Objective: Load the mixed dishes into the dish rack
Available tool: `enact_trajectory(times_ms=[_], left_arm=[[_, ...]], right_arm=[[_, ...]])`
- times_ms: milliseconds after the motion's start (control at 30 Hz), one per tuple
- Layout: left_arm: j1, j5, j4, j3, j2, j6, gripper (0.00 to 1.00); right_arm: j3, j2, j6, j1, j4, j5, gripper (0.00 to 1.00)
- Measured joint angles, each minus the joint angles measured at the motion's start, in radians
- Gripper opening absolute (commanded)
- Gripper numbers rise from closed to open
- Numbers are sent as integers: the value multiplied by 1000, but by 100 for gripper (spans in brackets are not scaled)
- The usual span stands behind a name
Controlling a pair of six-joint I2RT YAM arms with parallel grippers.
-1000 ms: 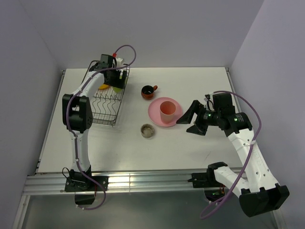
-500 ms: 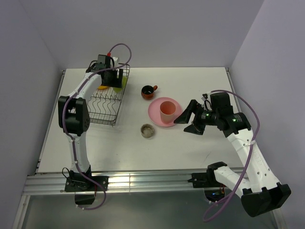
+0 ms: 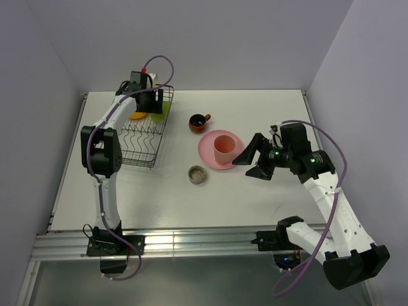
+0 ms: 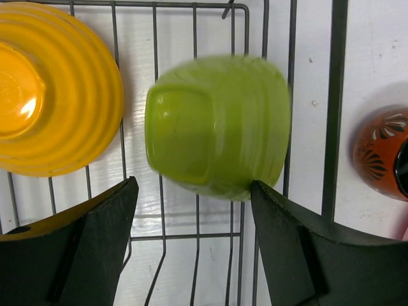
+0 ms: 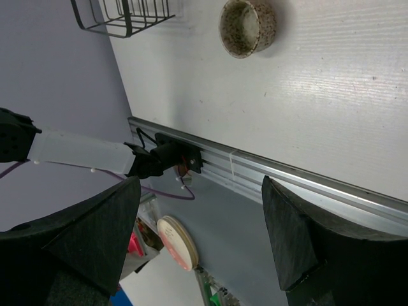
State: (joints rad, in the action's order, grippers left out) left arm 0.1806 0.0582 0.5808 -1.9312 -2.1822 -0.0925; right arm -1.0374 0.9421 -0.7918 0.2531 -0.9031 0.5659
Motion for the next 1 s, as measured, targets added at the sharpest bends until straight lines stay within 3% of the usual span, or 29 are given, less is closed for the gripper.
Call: enact_trajectory(times_ms=[333, 1000], left_arm=[[-14, 34, 3, -75, -100, -10, 76], [-13, 87, -43, -22, -74, -26, 75]], right_arm=[[0, 24, 1, 0, 0, -2, 84], [0, 29, 0, 6, 7, -2, 84]])
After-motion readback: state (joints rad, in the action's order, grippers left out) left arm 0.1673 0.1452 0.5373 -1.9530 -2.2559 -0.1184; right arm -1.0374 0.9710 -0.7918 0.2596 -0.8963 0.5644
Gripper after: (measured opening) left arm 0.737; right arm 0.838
